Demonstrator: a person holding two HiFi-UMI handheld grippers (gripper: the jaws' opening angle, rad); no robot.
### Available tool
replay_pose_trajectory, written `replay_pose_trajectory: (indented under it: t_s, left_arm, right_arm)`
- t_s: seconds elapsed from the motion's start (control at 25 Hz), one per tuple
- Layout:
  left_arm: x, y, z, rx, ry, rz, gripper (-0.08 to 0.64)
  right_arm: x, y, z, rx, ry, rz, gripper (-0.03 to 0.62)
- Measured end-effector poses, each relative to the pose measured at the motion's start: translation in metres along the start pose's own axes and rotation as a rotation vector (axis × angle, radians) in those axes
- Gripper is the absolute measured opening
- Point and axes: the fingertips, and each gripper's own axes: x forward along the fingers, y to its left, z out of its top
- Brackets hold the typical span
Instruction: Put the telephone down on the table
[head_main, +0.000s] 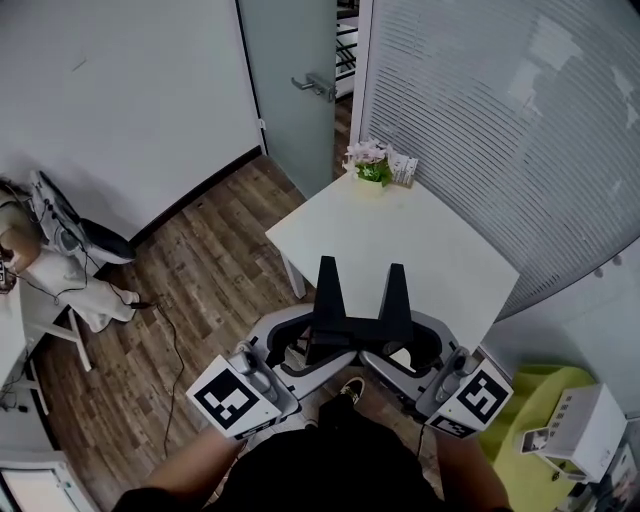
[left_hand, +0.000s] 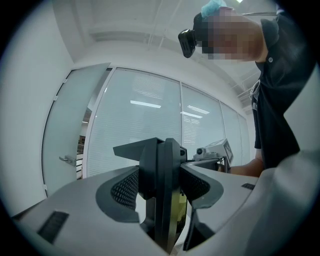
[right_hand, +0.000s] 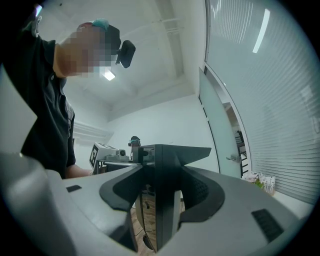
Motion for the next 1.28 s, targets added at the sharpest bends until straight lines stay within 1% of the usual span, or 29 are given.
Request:
replay_pose_trajectory:
  t_s: [0.24, 0.44, 0.6, 0.8, 0.92, 1.0, 1.28]
  left_arm:
    - [0.052, 0.015, 0.005, 0.017, 0.021, -0.037, 0.255]
    - [0.099, 0.026, 0.005, 0.003, 0.037, -0.064, 0.255]
    - [0.132, 0.028, 0.006, 0.016, 0.054, -0.104, 0.255]
    - [0.169, 0.03, 0.003, -0.001, 0.068, -0.163, 0.255]
    - [0.191, 0.034, -0.003, -0.009, 0.088, -0.209, 0.255]
    - [0.203, 0.038, -0.011, -0.007, 0.11, -0.256, 0.255]
    - [0.244, 0.071, -0.029, -0.037, 0.159, -0.424, 0.255]
  right_arm:
    - [-0.012, -0.052, 0.011, 0.003, -0.007, -0.022, 0.242]
    - [-0.029, -0.096, 0.014, 0.015, -0.015, -0.058, 0.242]
    - [-0.044, -0.125, 0.016, 0.029, -0.033, -0.098, 0.242]
    - [-0.062, -0.154, 0.015, 0.043, -0.04, -0.165, 0.242]
    - [-0.071, -0.174, 0.011, 0.066, -0.046, -0.214, 0.242]
    - [-0.075, -0.188, 0.006, 0.08, -0.045, -0.253, 0.242]
    - [-0.071, -0.235, -0.009, 0.124, -0.05, -0.427, 0.242]
